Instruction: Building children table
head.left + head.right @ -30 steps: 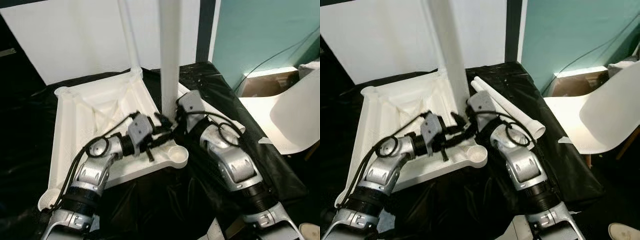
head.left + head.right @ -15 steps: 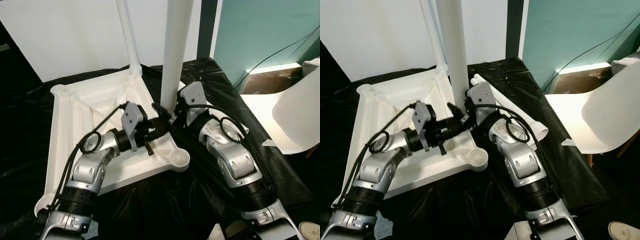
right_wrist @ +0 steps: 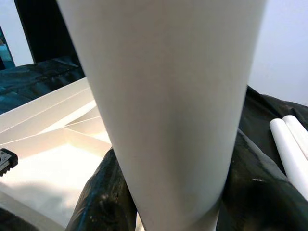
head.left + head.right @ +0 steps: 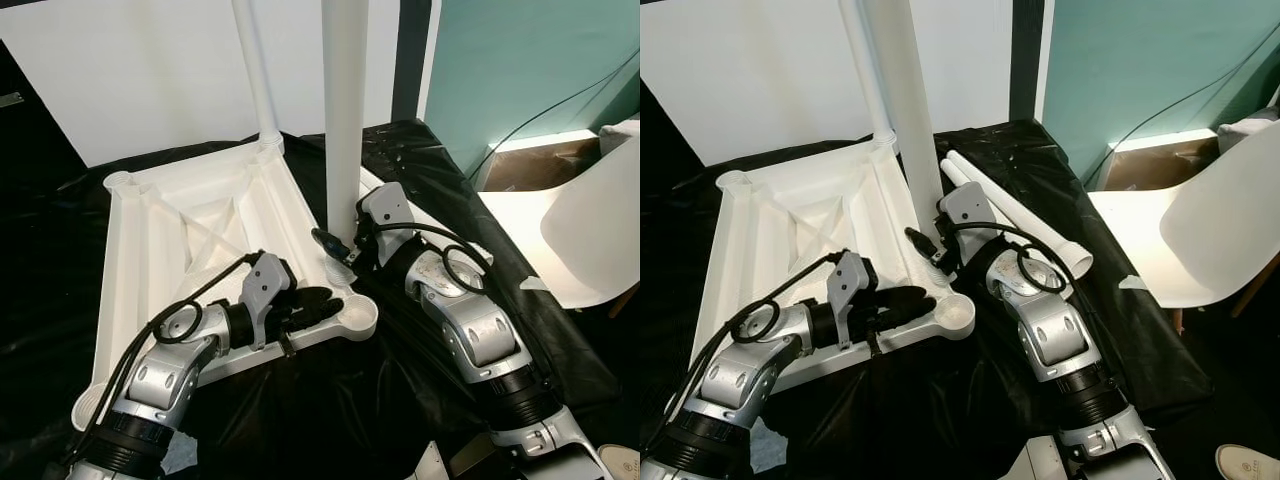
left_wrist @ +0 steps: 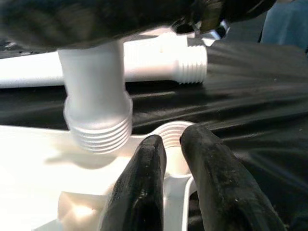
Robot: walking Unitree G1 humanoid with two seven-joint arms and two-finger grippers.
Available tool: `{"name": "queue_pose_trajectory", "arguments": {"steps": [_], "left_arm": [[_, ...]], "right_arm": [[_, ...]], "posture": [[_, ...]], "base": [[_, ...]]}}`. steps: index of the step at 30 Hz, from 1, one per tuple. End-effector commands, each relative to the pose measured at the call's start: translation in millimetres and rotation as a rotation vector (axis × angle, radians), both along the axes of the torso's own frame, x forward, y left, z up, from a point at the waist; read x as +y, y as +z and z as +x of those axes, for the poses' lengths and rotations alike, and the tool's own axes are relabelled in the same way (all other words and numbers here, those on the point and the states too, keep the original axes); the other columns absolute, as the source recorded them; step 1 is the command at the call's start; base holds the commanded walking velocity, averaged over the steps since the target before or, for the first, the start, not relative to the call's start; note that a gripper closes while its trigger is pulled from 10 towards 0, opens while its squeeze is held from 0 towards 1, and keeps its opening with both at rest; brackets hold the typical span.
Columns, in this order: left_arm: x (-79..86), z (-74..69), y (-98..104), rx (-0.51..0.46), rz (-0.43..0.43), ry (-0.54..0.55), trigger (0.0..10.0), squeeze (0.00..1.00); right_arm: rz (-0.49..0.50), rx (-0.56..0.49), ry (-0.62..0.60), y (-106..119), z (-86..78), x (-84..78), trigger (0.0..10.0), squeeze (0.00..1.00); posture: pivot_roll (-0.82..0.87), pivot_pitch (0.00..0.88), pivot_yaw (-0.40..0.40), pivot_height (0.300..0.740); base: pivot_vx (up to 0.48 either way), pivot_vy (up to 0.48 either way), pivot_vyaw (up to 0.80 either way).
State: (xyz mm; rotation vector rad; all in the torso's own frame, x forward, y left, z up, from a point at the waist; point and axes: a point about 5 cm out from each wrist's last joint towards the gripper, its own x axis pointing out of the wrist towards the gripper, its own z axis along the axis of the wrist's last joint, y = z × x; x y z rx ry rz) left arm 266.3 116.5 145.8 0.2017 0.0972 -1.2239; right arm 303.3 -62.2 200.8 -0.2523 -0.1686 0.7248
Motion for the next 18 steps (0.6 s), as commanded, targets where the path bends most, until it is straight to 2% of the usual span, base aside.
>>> {"name": "queue_pose_trajectory", "arguments": {"steps": [1, 3, 7, 9, 11, 18], "left_arm": [[6.7, -4.7, -9, 0.026, 0.070, -0.026, 10.0, 0.00], [13.7, -8.6, -21, 0.060, 0.146, -0.035, 10.0, 0.00], [18.5, -12.9, -30, 0.100, 0.198, -0.043, 10.0, 0.00], [18.5, -12.9, -30, 0.100, 0.198, -0.043, 10.0, 0.00], [21.3, -18.9, -40, 0.150, 0.244, -0.067, 10.0, 0.00], [24.4, -17.2, -59, 0.185, 0.356, -0.034, 10.0, 0.00]], "right_arm": [[-0.009, 0.007, -0.010, 1, 3.1, -2.0, 10.0, 0.00], [-0.009, 0.006, -0.016, 3, 3.7, -4.3, 10.0, 0.00], [-0.007, 0.002, -0.014, 5, 2.3, -5.1, 10.0, 0.00], [-0.007, 0.002, -0.014, 5, 2.3, -5.1, 10.0, 0.00], [0.000, 0.002, 0.001, 7, -2.0, -5.4, 10.0, 0.00], [0.003, 0.011, 0.047, 9, -11.0, -6.6, 10.0, 0.00]], "posture": [[0.05, 0.000, 0.076, 0.740], [0.05, 0.000, 0.075, 0.740], [0.05, 0.000, 0.075, 0.740], [0.05, 0.000, 0.075, 0.740], [0.04, 0.000, 0.077, 0.740], [0.03, 0.000, 0.077, 0.740]], "base": [[0.000, 0.000, 0.00], [0.000, 0.000, 0.00], [0.000, 0.000, 0.00], [0.000, 0.000, 0.00], [0.000, 0.000, 0.00], [0.000, 0.000, 0.00]]}}
